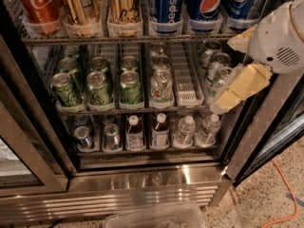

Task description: Pick orange can from top shelf of fridge

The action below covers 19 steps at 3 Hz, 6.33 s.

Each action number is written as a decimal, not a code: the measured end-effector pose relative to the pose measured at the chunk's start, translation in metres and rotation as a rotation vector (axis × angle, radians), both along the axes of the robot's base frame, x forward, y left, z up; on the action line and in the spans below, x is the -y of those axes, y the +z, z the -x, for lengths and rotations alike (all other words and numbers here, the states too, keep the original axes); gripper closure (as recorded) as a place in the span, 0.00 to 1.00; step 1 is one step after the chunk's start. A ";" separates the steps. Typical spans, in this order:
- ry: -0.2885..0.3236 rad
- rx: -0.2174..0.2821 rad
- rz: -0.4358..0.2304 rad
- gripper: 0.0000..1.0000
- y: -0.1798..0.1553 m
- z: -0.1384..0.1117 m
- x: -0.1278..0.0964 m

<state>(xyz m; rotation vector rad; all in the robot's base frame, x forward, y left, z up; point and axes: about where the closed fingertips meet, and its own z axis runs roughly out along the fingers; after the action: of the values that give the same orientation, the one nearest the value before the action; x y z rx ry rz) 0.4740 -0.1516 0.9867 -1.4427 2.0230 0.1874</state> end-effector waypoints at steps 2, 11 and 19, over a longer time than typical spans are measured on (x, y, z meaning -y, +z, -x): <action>-0.012 -0.011 -0.020 0.00 -0.002 -0.002 -0.011; 0.033 0.212 -0.586 0.00 0.084 -0.026 -0.150; -0.038 0.361 -0.711 0.00 0.077 -0.070 -0.201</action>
Offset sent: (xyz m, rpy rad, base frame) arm 0.0076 0.0223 -0.0074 0.0498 0.0330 -0.0319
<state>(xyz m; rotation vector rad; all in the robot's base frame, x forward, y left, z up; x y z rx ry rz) 0.5435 0.0491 1.0634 -0.9040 1.4674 0.5278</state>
